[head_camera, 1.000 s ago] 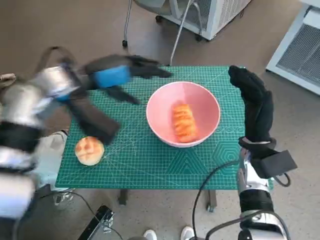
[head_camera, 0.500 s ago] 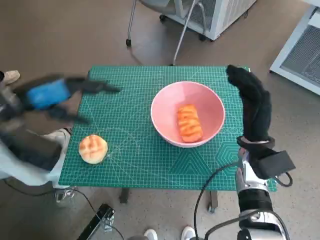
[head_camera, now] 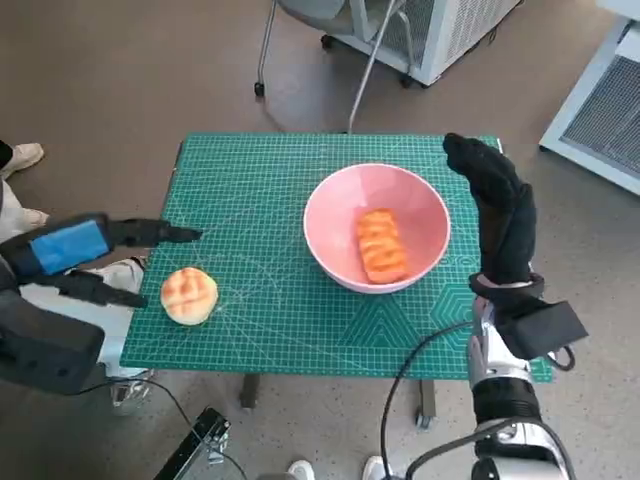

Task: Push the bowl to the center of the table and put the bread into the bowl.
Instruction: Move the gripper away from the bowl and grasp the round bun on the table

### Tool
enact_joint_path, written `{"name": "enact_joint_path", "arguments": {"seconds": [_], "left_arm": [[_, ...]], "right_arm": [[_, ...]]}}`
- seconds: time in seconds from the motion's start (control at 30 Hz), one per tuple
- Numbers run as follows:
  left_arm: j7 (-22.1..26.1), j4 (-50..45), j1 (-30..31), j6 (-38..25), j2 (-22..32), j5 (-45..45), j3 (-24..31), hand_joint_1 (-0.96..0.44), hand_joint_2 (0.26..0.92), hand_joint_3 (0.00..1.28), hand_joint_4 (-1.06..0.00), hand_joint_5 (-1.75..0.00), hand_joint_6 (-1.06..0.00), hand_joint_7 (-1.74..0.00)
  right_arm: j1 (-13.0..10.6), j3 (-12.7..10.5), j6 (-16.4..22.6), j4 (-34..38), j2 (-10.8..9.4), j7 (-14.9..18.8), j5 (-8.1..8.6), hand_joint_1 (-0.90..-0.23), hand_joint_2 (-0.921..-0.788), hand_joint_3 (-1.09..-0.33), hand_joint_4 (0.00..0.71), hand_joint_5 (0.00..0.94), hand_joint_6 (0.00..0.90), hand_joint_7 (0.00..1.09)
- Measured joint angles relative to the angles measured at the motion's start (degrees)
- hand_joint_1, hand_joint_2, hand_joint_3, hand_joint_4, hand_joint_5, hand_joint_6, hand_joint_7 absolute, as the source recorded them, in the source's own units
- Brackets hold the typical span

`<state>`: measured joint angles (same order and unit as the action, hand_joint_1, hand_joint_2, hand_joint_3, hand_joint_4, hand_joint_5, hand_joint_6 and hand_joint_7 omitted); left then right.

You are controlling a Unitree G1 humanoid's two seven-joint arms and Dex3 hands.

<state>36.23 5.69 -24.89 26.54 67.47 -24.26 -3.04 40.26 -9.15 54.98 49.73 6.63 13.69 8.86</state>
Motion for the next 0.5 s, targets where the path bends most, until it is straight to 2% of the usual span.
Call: {"name": "enact_joint_path", "arguments": {"seconds": [0.5], "left_arm": [[-3.2, 6.6, 1.1, 4.1, -3.9, -3.6, -2.9, -0.07, 0.765, 0.00, -0.40, 0.00, -0.52, -0.02]], "right_arm": [[0.6, -0.5, 0.0, 0.5, 0.2, 1.5, 0.30, -0.546, -0.921, -0.786, 0.404, 0.001, 0.054, 0.80]]}}
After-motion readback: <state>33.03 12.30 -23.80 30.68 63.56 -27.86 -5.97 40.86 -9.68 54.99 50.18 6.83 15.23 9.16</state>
